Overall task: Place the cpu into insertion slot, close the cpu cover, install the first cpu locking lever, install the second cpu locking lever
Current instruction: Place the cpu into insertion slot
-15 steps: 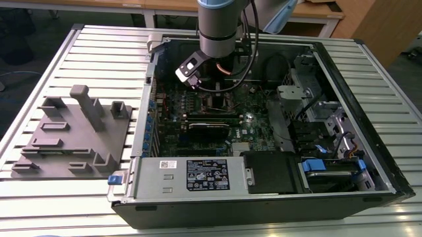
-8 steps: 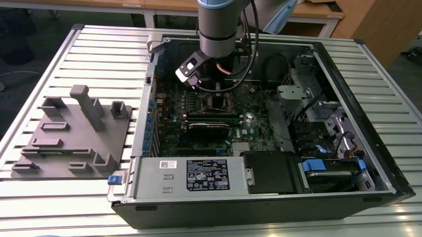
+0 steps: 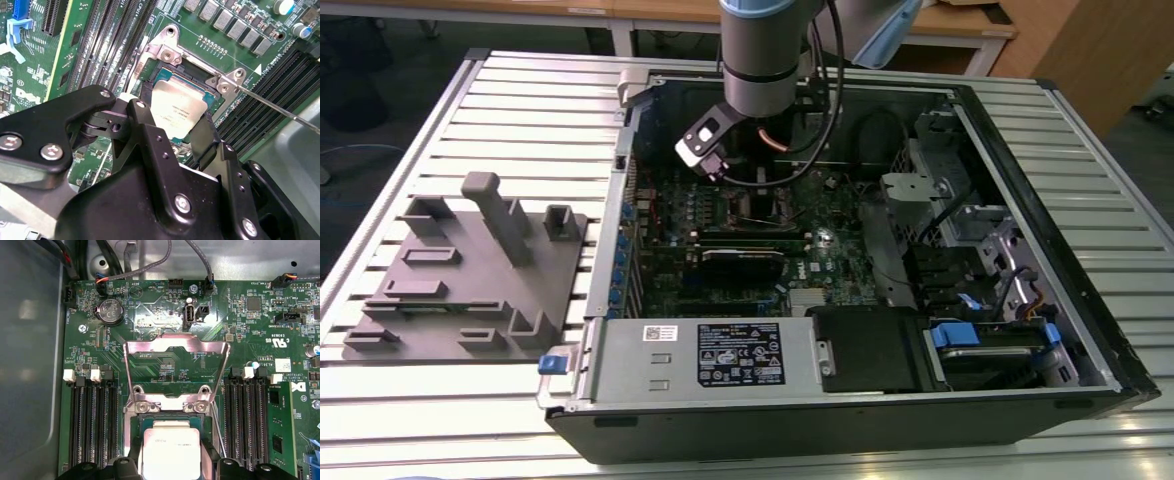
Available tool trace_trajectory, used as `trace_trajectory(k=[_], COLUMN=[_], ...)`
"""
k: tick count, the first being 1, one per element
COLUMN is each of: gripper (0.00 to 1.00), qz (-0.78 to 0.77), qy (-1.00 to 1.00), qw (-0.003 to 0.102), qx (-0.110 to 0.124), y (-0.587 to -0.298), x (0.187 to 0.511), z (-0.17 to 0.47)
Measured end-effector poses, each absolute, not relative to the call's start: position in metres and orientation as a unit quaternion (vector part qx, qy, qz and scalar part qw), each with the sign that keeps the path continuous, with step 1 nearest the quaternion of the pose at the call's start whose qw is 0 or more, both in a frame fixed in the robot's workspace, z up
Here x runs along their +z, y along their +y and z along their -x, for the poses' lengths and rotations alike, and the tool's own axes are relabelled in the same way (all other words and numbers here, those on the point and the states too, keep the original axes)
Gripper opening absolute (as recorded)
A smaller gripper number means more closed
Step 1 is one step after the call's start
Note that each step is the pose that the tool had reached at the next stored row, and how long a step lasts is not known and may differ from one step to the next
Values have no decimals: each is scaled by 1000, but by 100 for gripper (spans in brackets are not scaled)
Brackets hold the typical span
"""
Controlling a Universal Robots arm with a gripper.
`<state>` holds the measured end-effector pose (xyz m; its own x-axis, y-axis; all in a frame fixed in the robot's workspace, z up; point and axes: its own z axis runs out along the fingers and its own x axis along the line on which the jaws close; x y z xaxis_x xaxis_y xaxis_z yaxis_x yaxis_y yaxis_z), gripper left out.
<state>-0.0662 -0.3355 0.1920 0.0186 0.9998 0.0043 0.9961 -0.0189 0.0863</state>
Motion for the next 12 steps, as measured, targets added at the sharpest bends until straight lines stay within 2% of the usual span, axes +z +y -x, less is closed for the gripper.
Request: trace_trajectory(k=[12], gripper=[54], qz=[-713], qy=[700], qw=[29], qx=[32], y=[-336], x=[191], z=[67])
